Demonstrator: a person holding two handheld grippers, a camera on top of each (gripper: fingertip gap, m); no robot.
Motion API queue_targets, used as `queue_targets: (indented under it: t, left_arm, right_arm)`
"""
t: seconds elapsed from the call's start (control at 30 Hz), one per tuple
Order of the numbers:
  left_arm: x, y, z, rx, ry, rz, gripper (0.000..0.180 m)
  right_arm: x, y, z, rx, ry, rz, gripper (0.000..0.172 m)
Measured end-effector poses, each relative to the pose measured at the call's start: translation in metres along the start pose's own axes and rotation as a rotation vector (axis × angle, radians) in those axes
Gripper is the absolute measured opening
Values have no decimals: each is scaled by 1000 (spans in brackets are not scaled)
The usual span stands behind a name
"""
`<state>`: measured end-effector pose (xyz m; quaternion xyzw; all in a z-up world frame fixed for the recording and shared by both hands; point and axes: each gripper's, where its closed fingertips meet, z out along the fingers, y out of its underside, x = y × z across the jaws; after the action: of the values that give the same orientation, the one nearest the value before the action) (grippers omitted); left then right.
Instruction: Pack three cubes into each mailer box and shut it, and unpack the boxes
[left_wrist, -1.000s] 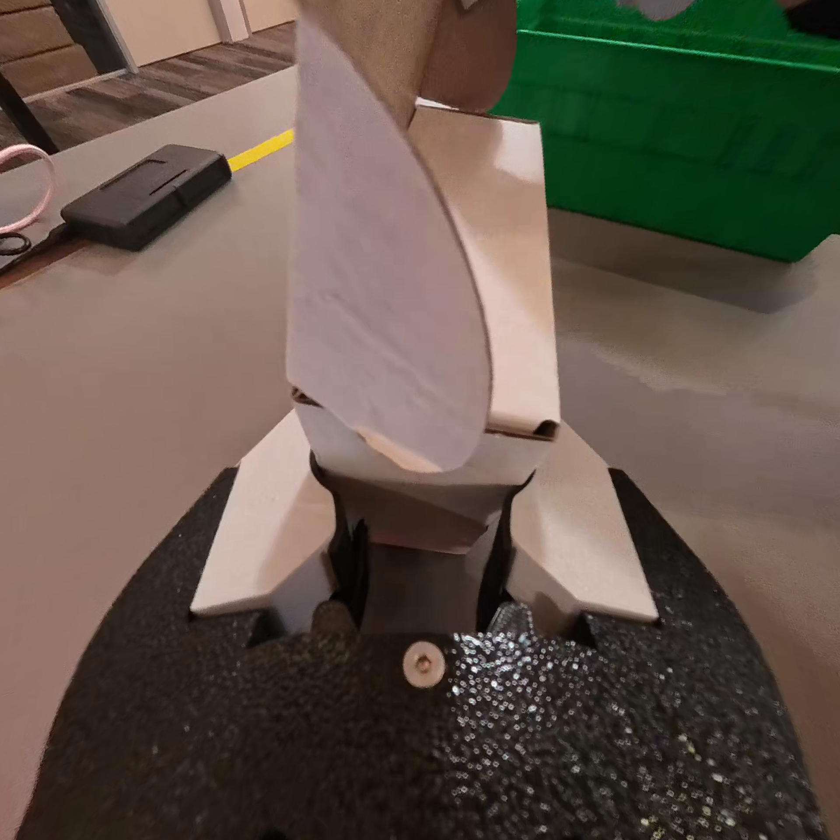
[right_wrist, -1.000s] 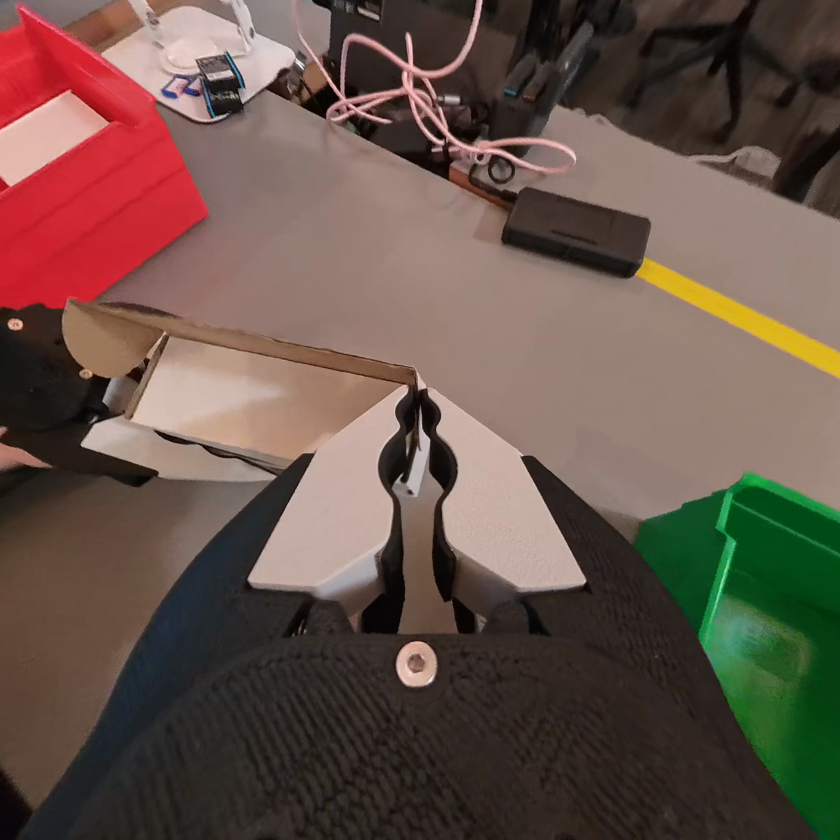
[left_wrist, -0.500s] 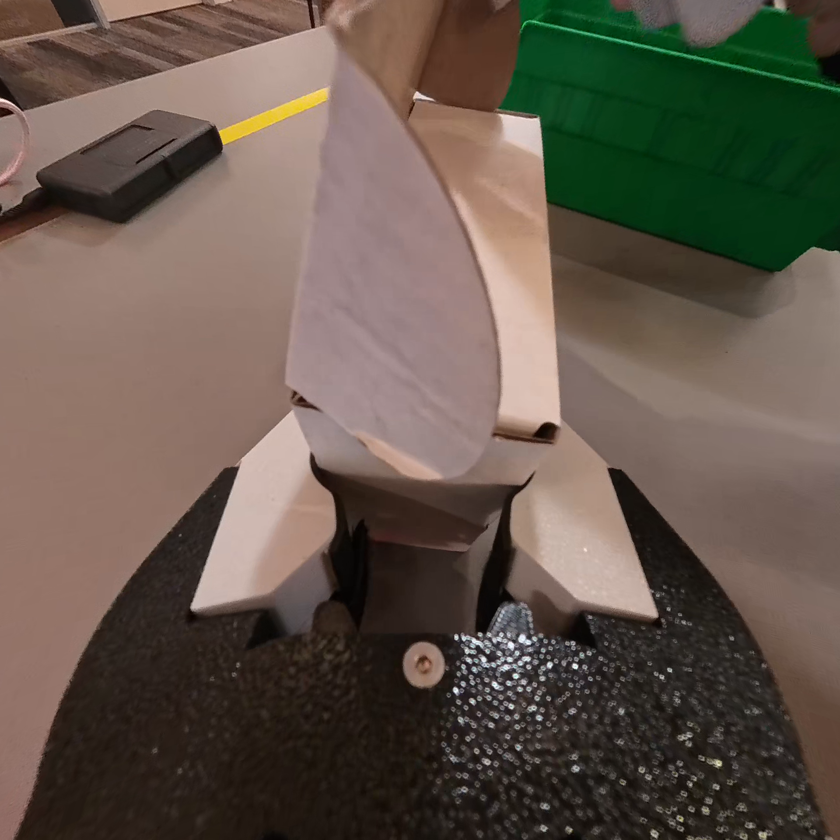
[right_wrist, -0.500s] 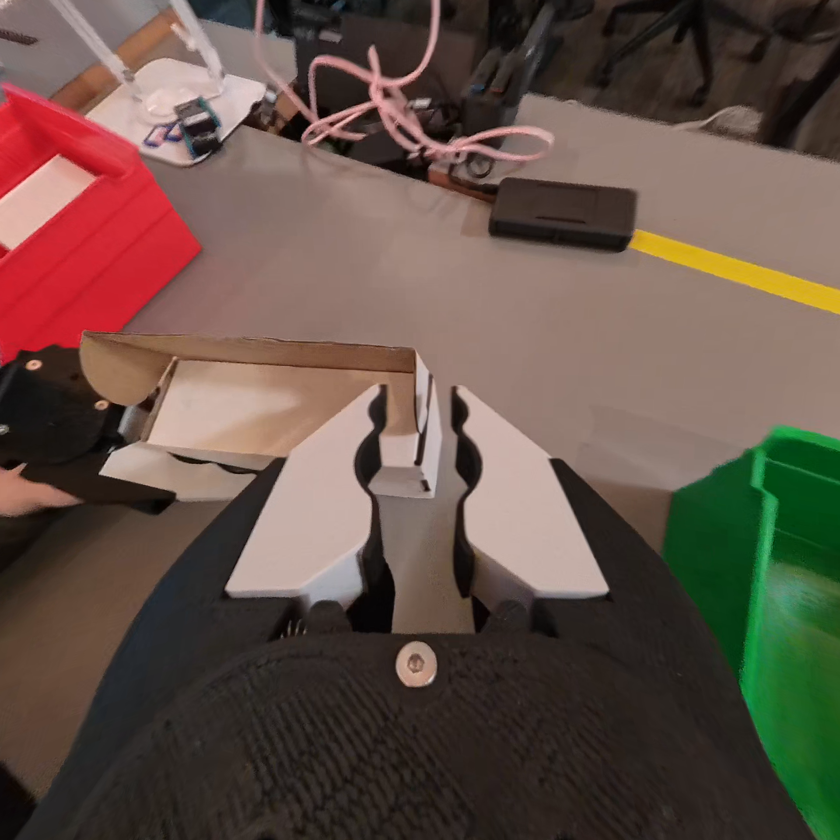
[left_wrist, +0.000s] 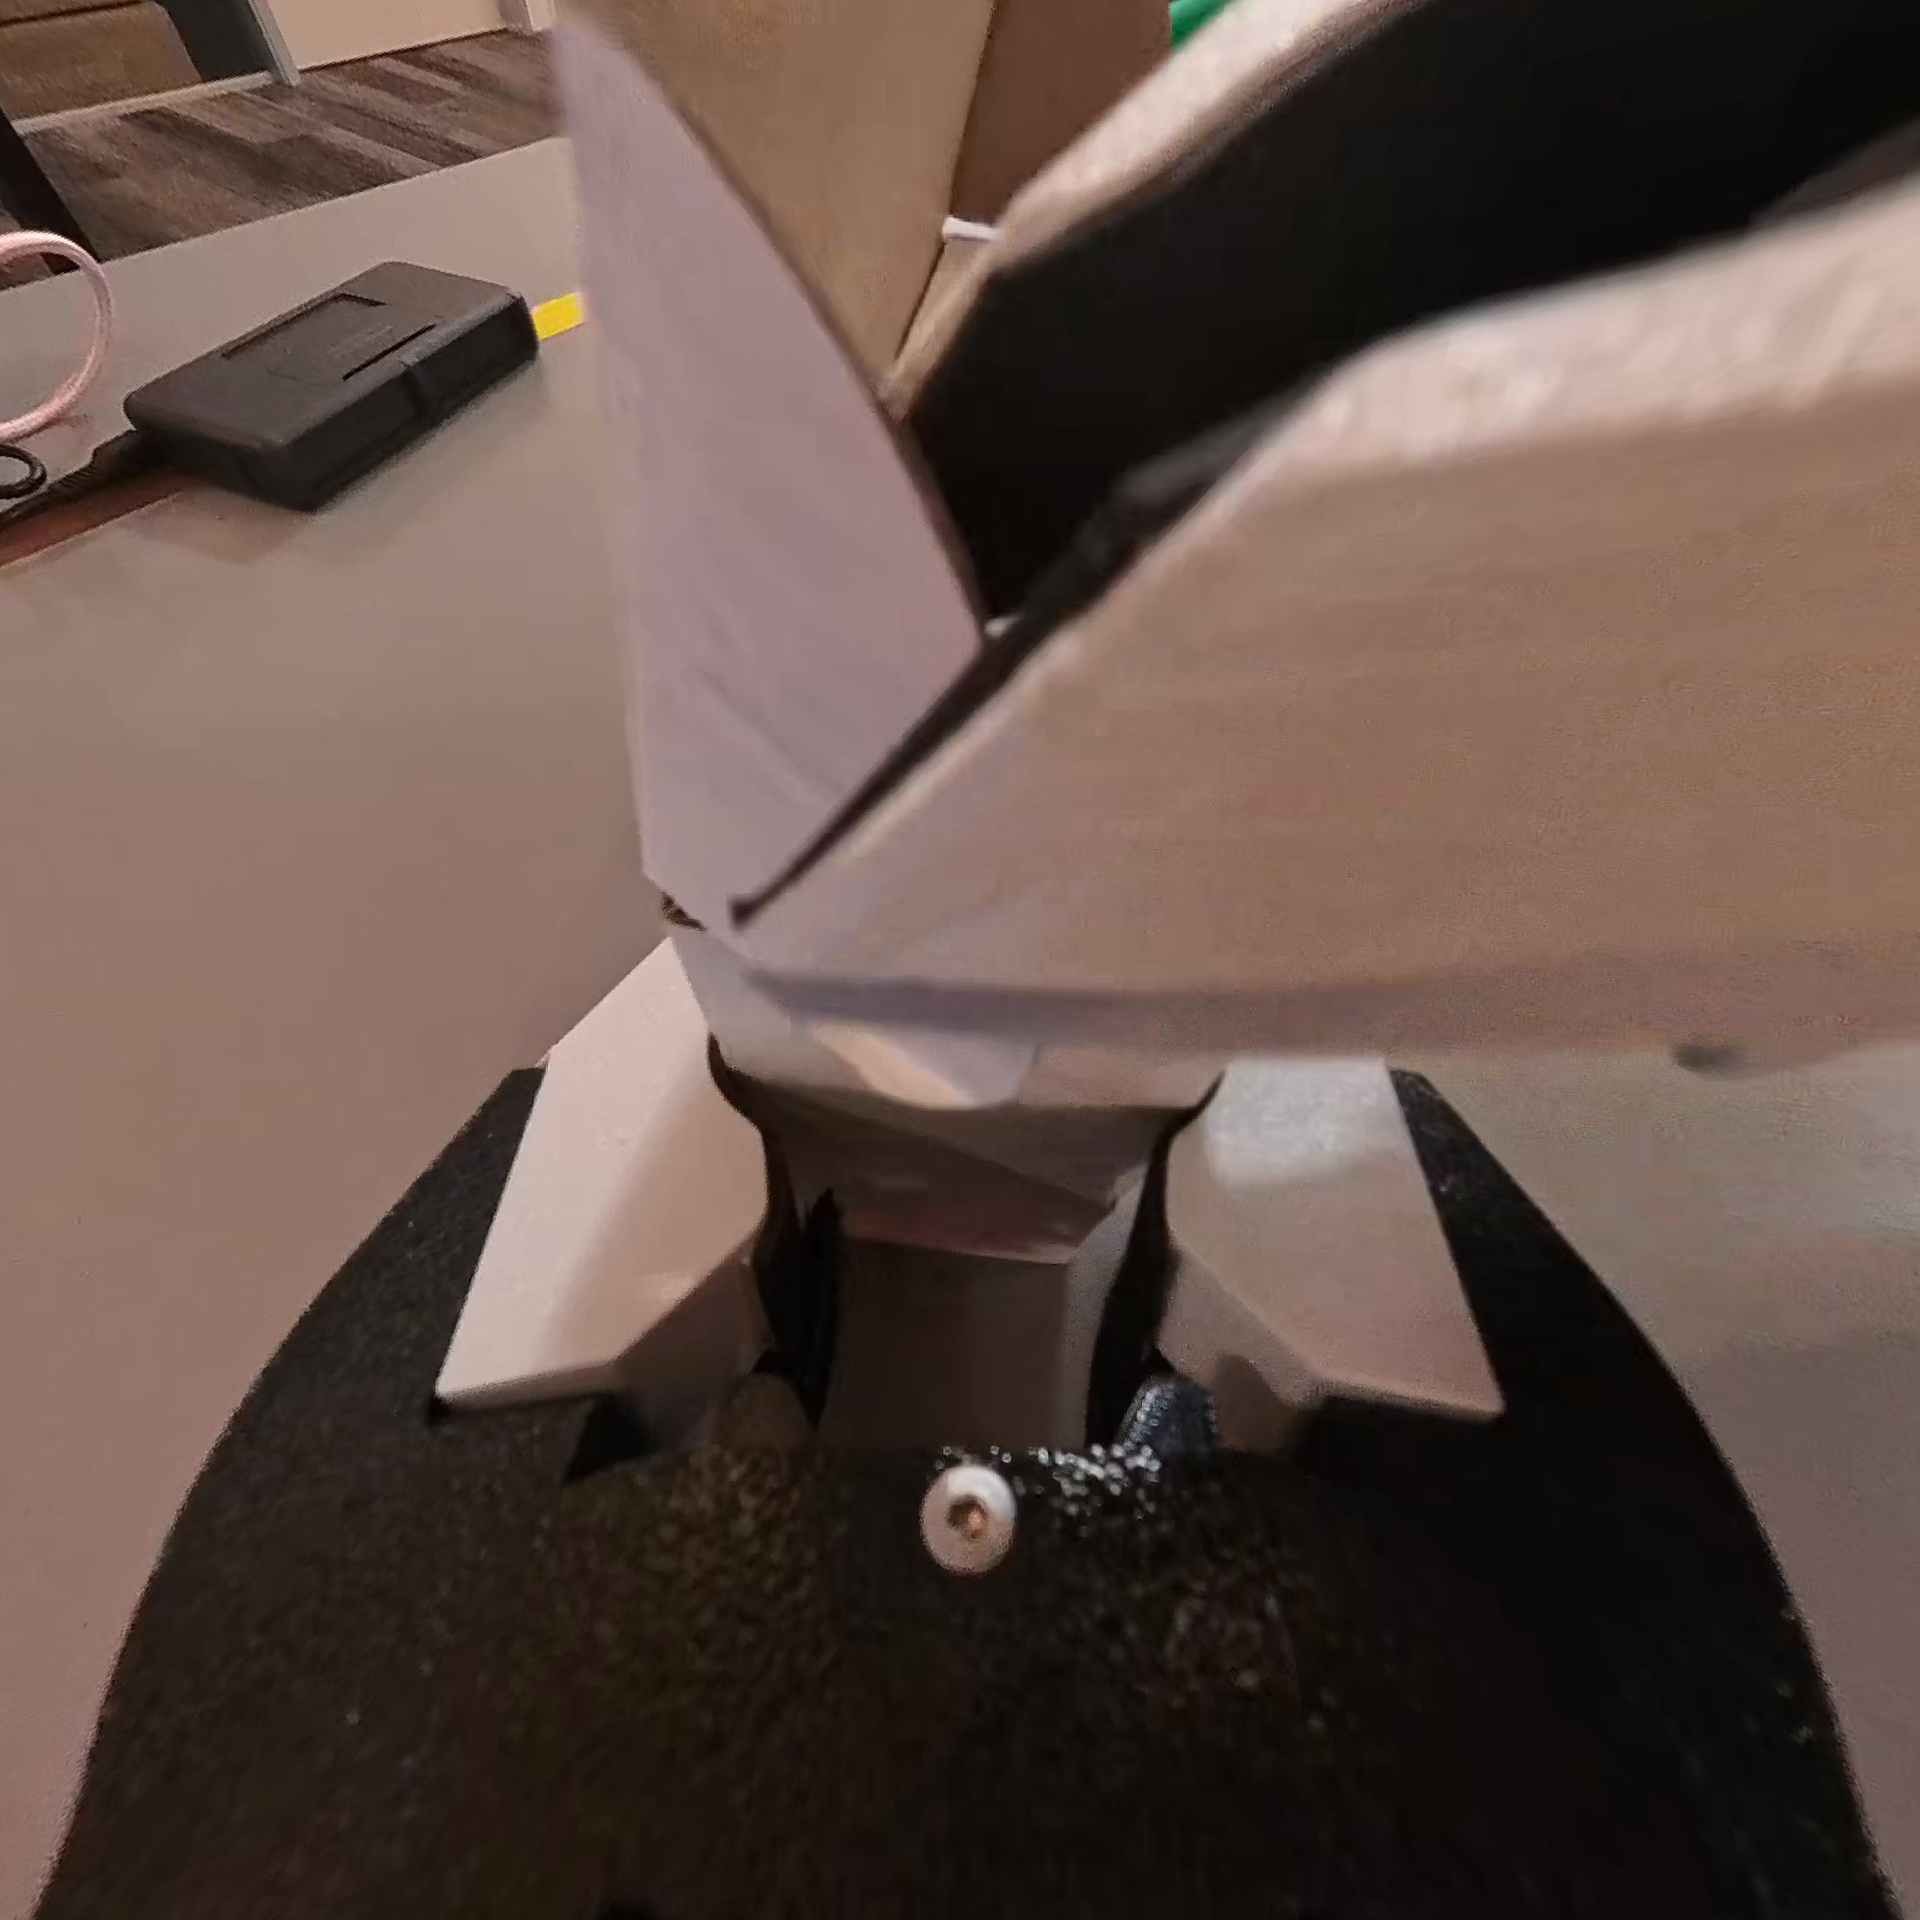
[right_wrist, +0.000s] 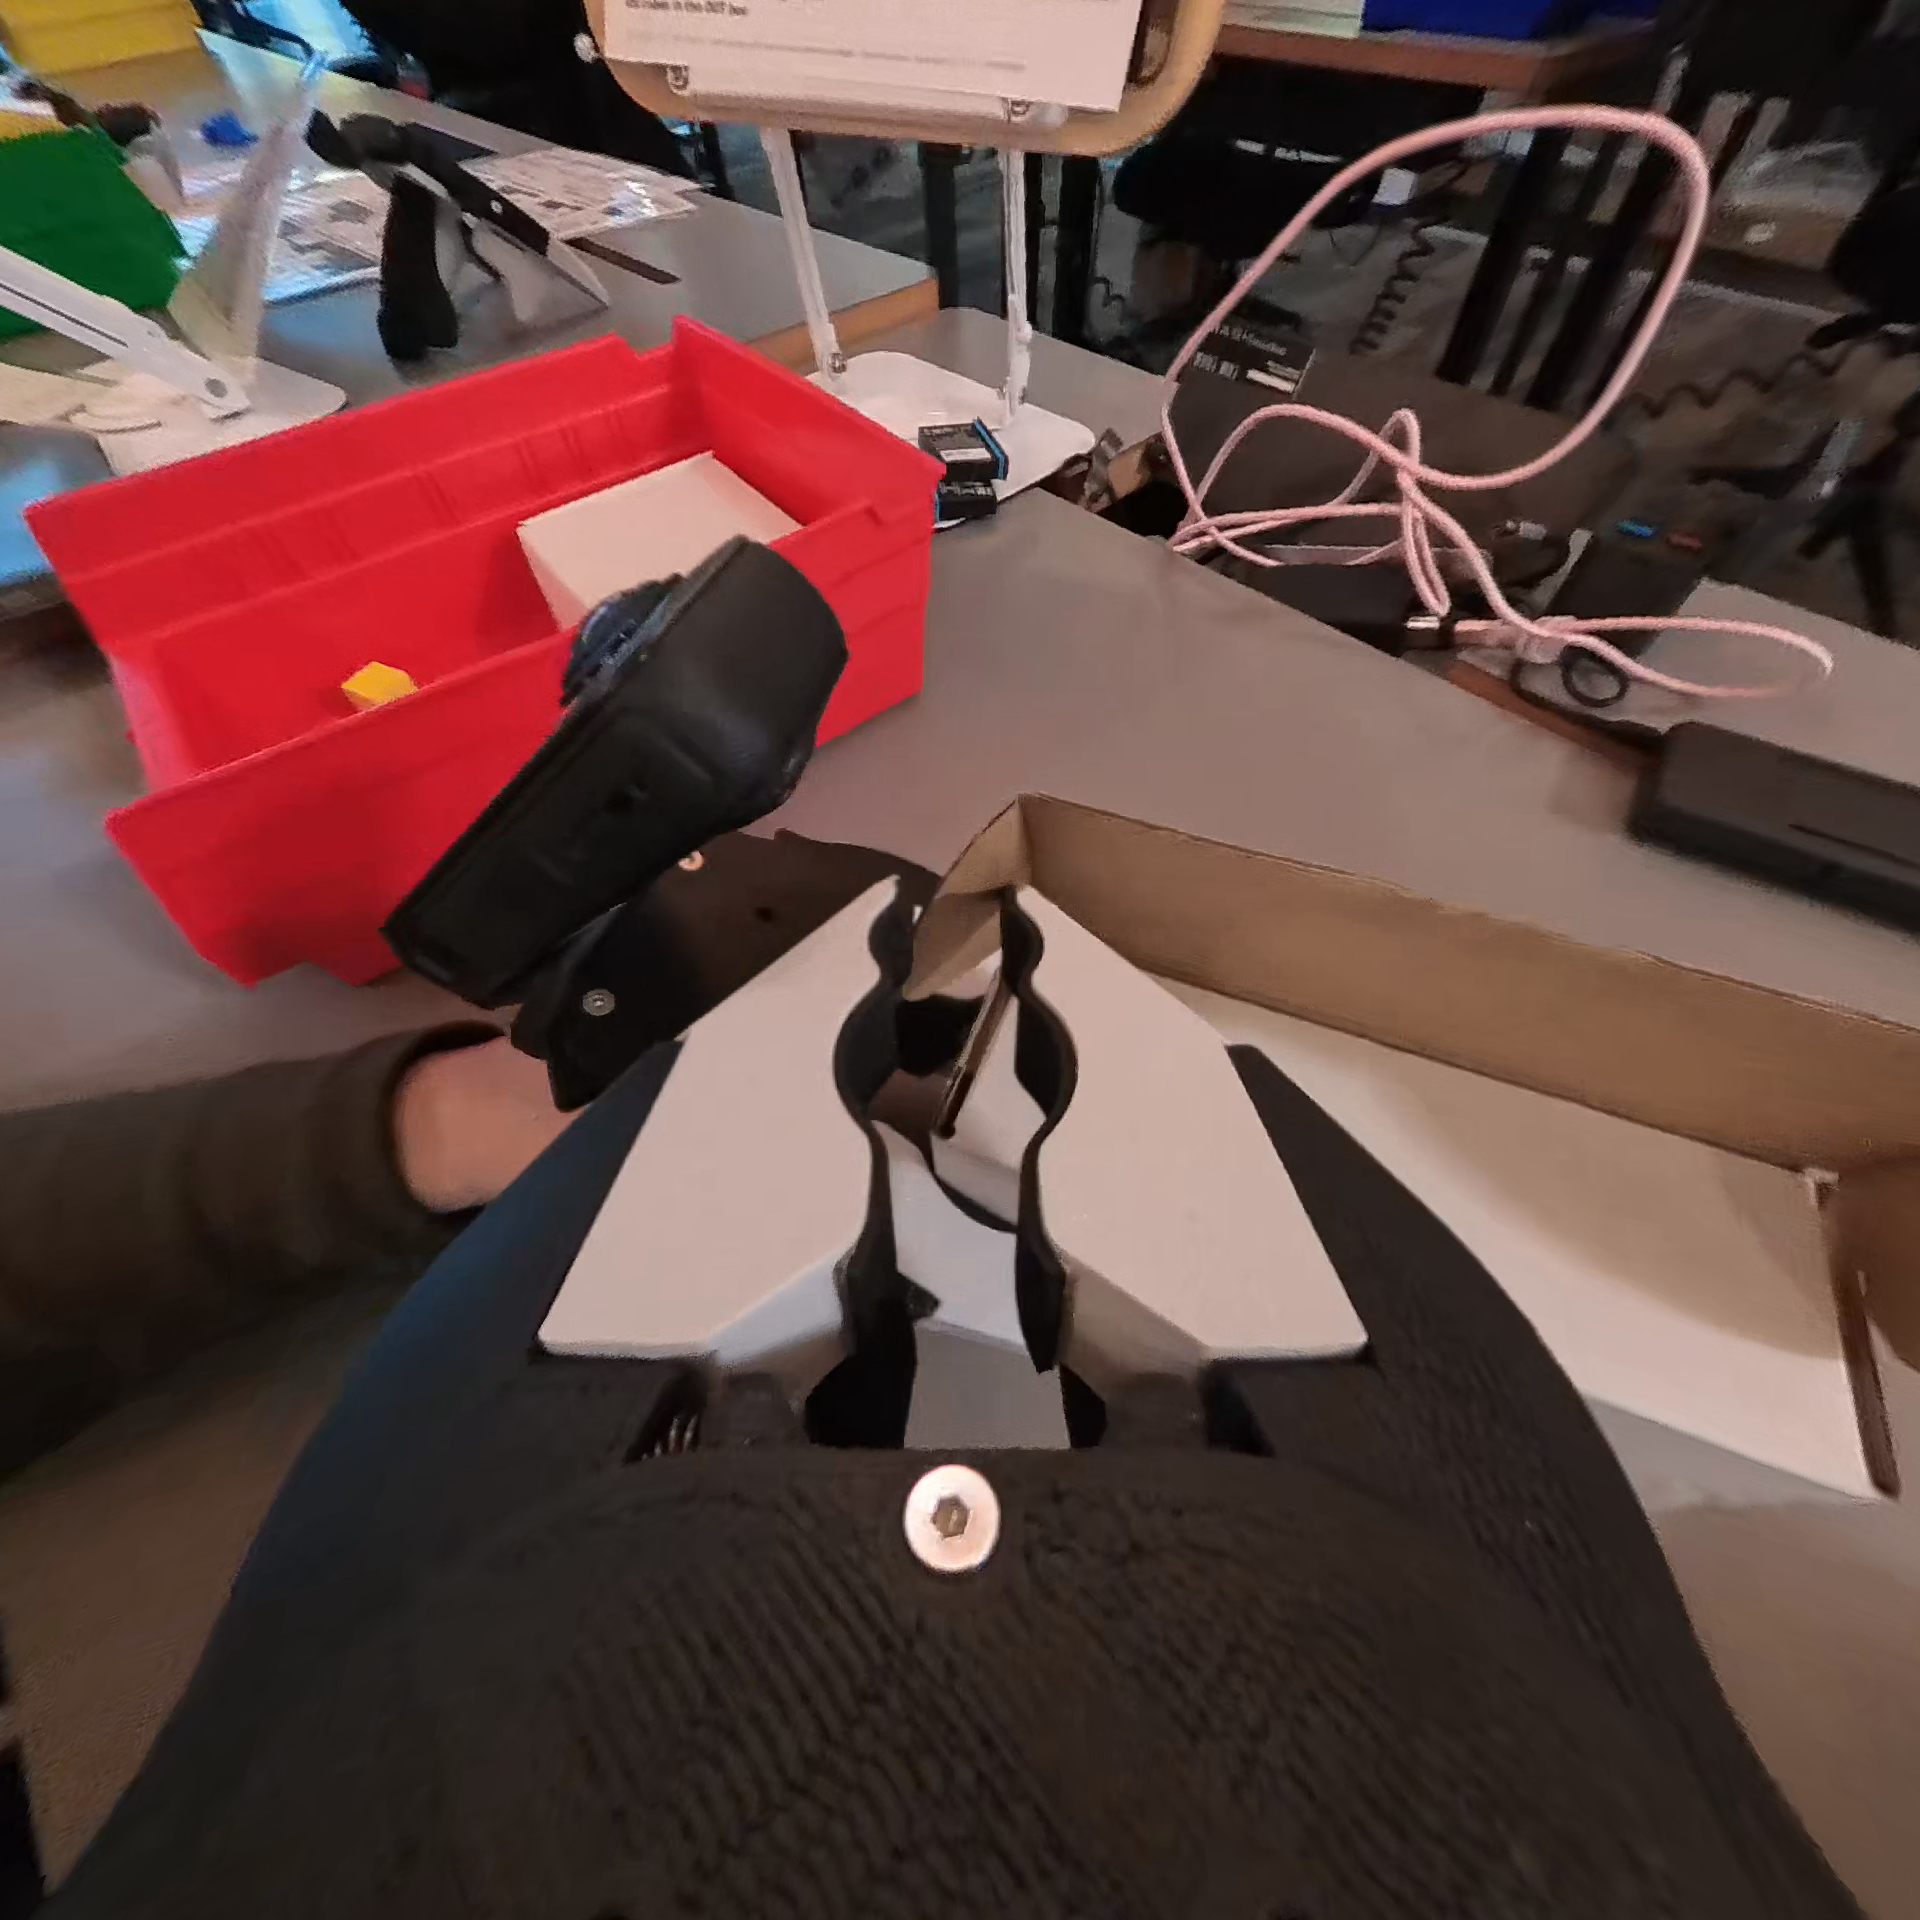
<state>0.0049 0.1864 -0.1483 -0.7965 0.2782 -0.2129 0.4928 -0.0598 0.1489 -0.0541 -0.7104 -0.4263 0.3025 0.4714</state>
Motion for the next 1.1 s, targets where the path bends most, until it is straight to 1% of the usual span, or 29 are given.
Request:
queue_targets:
  t: [0.1,0.13,0.3,0.57,0.87,1.0,1.1]
  left_arm:
    - [0,0,0,-1,1,2,75]
    - [0,0,0,-2,1,3,75]
    - [0,1,-1,-4,0,0,75]
    - [0,1,-1,-4,0,0,75]
    - [0,1,-1,-3,0,1,75]
    - [0,1,-1,-4,1,-1,75]
    - [0,1,-1,-3,2,-3,74]
  right_arm:
    - [8,-5,-5,24,41,-20,2]
    - [11,-5,-7,25,49,-26,1]
    - [9,-2,-8,31,18,16,1]
    - [5,8,-11,26,17,19,2]
    - [5,9,-12,25,40,-88,2]
    - [5,9,-11,26,7,-66,2]
    - [5,9,-11,19,24,-86,2]
